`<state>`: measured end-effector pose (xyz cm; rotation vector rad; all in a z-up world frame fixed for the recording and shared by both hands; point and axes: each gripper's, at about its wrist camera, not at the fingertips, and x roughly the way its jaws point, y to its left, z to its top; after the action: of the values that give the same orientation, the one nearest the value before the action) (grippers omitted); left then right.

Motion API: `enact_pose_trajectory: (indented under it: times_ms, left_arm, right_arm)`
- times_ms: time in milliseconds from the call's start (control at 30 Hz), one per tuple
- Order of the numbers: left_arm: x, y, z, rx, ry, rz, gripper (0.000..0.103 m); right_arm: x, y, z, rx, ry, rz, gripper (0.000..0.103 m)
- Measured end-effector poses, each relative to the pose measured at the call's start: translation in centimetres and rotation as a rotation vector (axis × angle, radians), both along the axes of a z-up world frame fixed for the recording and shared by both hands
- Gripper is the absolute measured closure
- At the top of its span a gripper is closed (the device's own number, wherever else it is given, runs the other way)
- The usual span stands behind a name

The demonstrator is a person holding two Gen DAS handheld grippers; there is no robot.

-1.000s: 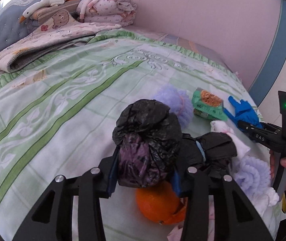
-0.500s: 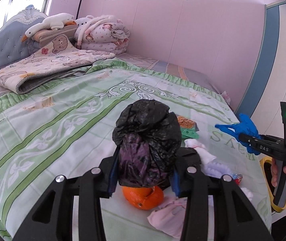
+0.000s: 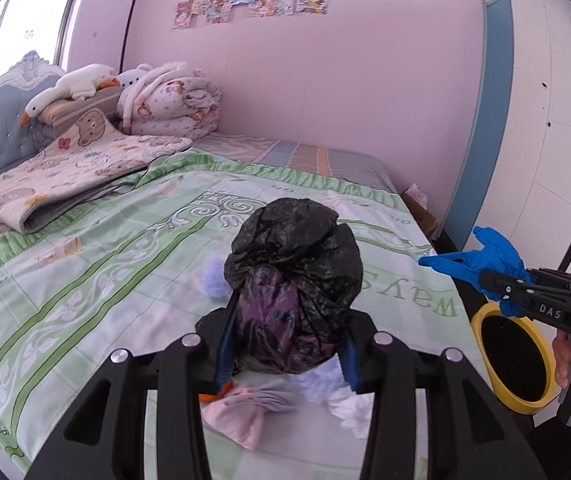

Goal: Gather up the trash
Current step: 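Carry the blue glove and black bag over the yellow-rimmed bin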

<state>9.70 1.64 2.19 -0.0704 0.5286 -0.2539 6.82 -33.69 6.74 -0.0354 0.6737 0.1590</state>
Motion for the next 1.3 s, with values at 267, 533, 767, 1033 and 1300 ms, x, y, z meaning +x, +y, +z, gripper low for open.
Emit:
enact_pose_trajectory:
  times_ms: [267, 533, 767, 1033, 1300]
  left_arm:
    - [-1.5, -4.4, 1.6, 0.006, 0.005, -0.081, 0.064]
    - [-2.4, -9.7, 2.2, 0.029, 0.002, -0.161, 0.063]
    - [-2.5, -14.7, 2.8, 0.042, 0.0, -0.227, 0.063]
    - [-2.4, -20.3, 2.4, 0.048, 0.0, -0.305, 0.063]
    - [-2.4, -26.4, 0.7, 0.076, 0.009, -0.387, 0.063]
  right_arm:
    - [-5.0, -3.6, 4.1, 0.009, -0.069, -0.023, 0.07]
    - [-8.3, -8.0, 6.7, -0.01, -0.11, -0.092, 0.069]
    - [-9.8, -12.5, 7.1, 0.001, -0.11, -0.171, 0.069]
    - [-10.5, -17.2, 5.8, 0.017, -0.098, -0.254, 0.069]
    - [-11.0, -21.4, 3.4, 0.016, -0.062, -0.32, 0.068]
